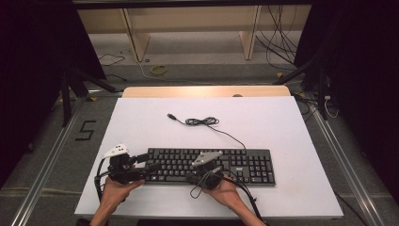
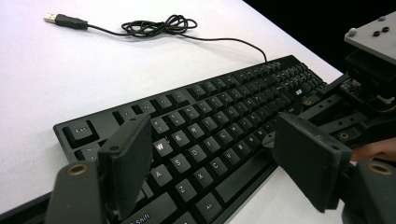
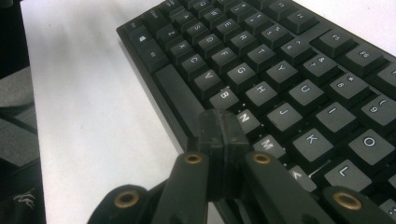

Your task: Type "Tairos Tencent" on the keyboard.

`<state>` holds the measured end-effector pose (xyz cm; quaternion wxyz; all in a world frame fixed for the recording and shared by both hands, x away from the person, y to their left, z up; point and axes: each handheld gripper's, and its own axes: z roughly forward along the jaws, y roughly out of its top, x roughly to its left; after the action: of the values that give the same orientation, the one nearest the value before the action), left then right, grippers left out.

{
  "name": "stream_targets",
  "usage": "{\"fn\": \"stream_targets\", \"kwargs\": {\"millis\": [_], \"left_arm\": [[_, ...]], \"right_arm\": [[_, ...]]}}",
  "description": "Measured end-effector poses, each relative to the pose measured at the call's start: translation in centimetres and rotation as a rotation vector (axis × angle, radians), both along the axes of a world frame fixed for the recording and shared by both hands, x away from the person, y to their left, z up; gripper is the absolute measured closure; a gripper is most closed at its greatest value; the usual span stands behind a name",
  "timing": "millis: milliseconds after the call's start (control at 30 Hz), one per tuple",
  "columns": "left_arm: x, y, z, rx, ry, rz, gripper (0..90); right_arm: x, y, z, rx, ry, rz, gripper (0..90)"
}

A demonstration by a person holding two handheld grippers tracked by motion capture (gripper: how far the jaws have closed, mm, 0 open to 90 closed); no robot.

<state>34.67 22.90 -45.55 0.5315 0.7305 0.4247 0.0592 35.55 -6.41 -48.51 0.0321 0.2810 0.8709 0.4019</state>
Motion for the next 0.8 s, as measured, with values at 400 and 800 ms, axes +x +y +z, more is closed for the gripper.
{"fn": "stream_targets", "kwargs": {"millis": [400, 800], "left_arm": [[0.0, 0.0, 0.0, 0.005, 0.002, 0.001, 27.7], [0.1, -0.1, -0.2, 0.015, 0.020, -0.001, 27.7]], "right_arm": [[-0.1, -0.4, 0.5, 0.043, 0.000, -0.021, 87.0], [1.0, -1.6, 2.0, 0.118, 0.003, -0.066, 63.9]]}}
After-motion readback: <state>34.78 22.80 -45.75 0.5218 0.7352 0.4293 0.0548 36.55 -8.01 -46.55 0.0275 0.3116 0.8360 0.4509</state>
